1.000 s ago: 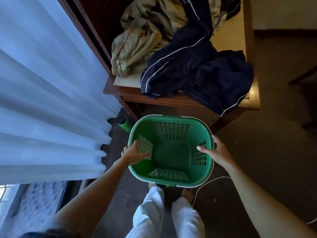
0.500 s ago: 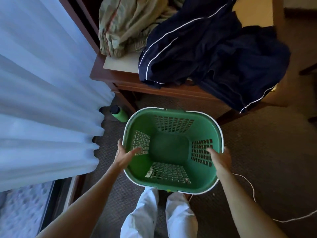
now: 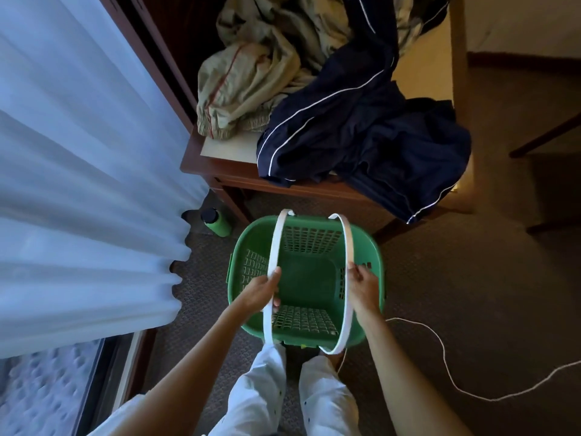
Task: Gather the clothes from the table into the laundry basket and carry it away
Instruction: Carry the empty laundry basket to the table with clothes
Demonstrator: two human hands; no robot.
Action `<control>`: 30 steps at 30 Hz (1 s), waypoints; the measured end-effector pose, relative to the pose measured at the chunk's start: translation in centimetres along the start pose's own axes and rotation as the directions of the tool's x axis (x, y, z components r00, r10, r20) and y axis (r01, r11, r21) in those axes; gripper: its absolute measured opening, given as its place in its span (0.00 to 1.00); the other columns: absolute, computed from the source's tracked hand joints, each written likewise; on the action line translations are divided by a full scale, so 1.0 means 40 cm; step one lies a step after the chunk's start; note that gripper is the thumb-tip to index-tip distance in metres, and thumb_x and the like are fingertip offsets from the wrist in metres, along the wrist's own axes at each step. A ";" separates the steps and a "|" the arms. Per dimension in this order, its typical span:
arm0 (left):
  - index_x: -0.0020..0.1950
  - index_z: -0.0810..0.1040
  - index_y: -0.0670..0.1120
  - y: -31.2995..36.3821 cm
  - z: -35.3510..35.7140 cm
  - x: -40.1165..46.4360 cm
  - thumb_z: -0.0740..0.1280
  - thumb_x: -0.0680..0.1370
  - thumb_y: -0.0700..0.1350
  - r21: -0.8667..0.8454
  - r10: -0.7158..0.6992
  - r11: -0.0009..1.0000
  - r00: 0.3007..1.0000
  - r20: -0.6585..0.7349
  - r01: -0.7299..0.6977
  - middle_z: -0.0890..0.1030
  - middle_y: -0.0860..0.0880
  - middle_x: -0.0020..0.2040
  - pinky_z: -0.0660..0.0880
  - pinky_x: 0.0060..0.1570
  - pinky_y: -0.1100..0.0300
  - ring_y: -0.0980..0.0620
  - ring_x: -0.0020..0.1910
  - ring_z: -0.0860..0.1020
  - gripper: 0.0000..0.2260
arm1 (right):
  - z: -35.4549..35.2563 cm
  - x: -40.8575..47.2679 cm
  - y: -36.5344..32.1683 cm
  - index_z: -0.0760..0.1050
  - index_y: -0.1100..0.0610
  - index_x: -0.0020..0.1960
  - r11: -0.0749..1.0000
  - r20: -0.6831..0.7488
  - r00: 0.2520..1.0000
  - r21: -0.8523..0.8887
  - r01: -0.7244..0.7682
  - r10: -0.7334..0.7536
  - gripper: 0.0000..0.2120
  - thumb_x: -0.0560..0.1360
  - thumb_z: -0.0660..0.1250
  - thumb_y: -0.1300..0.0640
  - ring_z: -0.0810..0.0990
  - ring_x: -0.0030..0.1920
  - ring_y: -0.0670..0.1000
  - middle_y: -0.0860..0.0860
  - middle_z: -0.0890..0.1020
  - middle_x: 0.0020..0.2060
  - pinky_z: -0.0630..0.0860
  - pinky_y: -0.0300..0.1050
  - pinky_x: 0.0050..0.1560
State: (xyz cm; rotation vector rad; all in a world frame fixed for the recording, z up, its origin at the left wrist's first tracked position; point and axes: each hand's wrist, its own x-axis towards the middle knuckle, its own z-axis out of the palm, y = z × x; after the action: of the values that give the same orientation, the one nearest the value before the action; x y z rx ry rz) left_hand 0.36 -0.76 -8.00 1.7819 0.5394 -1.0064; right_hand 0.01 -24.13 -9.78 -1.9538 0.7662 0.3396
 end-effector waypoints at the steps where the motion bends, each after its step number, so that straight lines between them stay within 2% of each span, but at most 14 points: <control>1: 0.45 0.76 0.41 0.006 0.006 -0.001 0.53 0.83 0.62 -0.025 -0.001 1.000 0.999 0.035 0.002 0.82 0.43 0.36 0.80 0.43 0.54 0.47 0.35 0.81 0.27 | 0.009 -0.006 -0.004 0.74 0.58 0.36 0.999 0.044 0.999 0.035 -0.006 0.004 0.19 0.82 0.61 0.50 0.73 0.31 0.52 0.51 0.74 0.29 0.67 0.45 0.34; 4: 0.49 0.79 0.39 0.034 0.008 0.027 0.54 0.83 0.63 -0.111 -0.016 0.994 0.998 0.058 0.022 0.85 0.39 0.43 0.81 0.41 0.56 0.46 0.38 0.84 0.28 | 0.017 0.004 0.001 0.77 0.62 0.38 0.960 0.154 0.977 0.218 -0.177 0.146 0.25 0.82 0.60 0.43 0.77 0.33 0.53 0.55 0.77 0.31 0.73 0.48 0.38; 6: 0.57 0.78 0.41 0.067 -0.003 0.061 0.56 0.83 0.62 -0.231 0.001 0.973 0.999 0.046 0.010 0.86 0.38 0.46 0.80 0.40 0.55 0.44 0.40 0.85 0.25 | 0.017 0.034 -0.008 0.79 0.64 0.40 0.916 0.227 0.942 0.264 -0.302 0.246 0.34 0.80 0.53 0.35 0.77 0.35 0.56 0.56 0.79 0.31 0.73 0.48 0.38; 9: 0.60 0.78 0.45 0.132 -0.021 0.125 0.57 0.83 0.61 -0.393 0.009 0.920 1.000 0.008 -0.006 0.86 0.39 0.45 0.80 0.37 0.55 0.43 0.38 0.85 0.22 | 0.026 0.094 -0.053 0.78 0.64 0.45 0.889 0.260 0.926 0.300 -0.347 0.274 0.37 0.80 0.48 0.32 0.78 0.32 0.55 0.56 0.79 0.31 0.74 0.44 0.34; 12: 0.58 0.77 0.42 0.185 -0.014 0.158 0.55 0.85 0.59 -0.446 -0.017 0.895 1.000 0.025 0.026 0.86 0.40 0.40 0.80 0.31 0.56 0.46 0.32 0.84 0.22 | 0.049 0.114 -0.113 0.76 0.62 0.40 0.880 0.272 0.919 0.305 -0.364 0.286 0.37 0.79 0.48 0.31 0.77 0.25 0.56 0.57 0.78 0.27 0.76 0.44 0.27; 14: 0.52 0.75 0.42 0.184 -0.004 0.160 0.53 0.86 0.57 -0.421 -0.048 0.906 0.999 0.022 0.053 0.80 0.44 0.33 0.74 0.24 0.60 0.50 0.24 0.76 0.20 | 0.062 0.099 -0.125 0.70 0.59 0.35 0.881 0.224 0.922 0.291 -0.373 0.316 0.32 0.79 0.52 0.32 0.69 0.19 0.52 0.52 0.71 0.21 0.67 0.39 0.20; 16: 0.44 0.71 0.45 0.169 0.010 0.136 0.54 0.85 0.58 -0.418 -0.063 0.906 0.998 0.015 0.064 0.70 0.50 0.27 0.61 0.19 0.63 0.55 0.20 0.64 0.19 | 0.063 0.063 -0.121 0.66 0.56 0.34 0.892 0.118 0.933 0.275 -0.360 0.340 0.28 0.79 0.55 0.33 0.64 0.17 0.48 0.49 0.66 0.22 0.60 0.38 0.19; 19: 0.38 0.66 0.48 0.154 0.027 0.082 0.54 0.86 0.57 -0.458 -0.046 0.887 0.998 0.045 0.061 0.62 0.54 0.24 0.54 0.19 0.66 0.57 0.19 0.58 0.20 | 0.044 -0.010 -0.115 0.66 0.56 0.35 0.886 0.014 0.932 0.305 -0.349 0.362 0.27 0.80 0.56 0.35 0.63 0.17 0.47 0.50 0.66 0.24 0.59 0.38 0.18; 25: 0.40 0.70 0.46 0.175 0.048 -0.069 0.56 0.86 0.55 -0.437 0.147 0.900 0.949 0.280 -0.010 0.61 0.53 0.26 0.56 0.21 0.64 0.56 0.22 0.58 0.19 | -0.074 -0.200 -0.112 0.66 0.55 0.35 0.777 -0.069 0.886 0.516 -0.361 0.458 0.26 0.80 0.56 0.36 0.61 0.14 0.45 0.48 0.65 0.21 0.57 0.36 0.17; 30: 0.39 0.71 0.46 0.189 0.161 -0.158 0.55 0.85 0.57 -0.202 0.245 0.956 0.957 0.159 -0.211 0.70 0.49 0.28 0.65 0.22 0.61 0.53 0.23 0.66 0.21 | -0.168 -0.291 -0.088 0.67 0.56 0.36 0.794 -0.171 0.878 0.527 -0.302 0.447 0.25 0.81 0.56 0.37 0.63 0.16 0.45 0.48 0.67 0.23 0.60 0.39 0.18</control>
State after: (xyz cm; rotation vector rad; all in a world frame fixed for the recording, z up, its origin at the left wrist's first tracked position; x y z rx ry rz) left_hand -0.15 -9.26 0.16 1.5305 0.2926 -0.9153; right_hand -7.18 -24.49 2.11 -1.3708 1.3096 0.0758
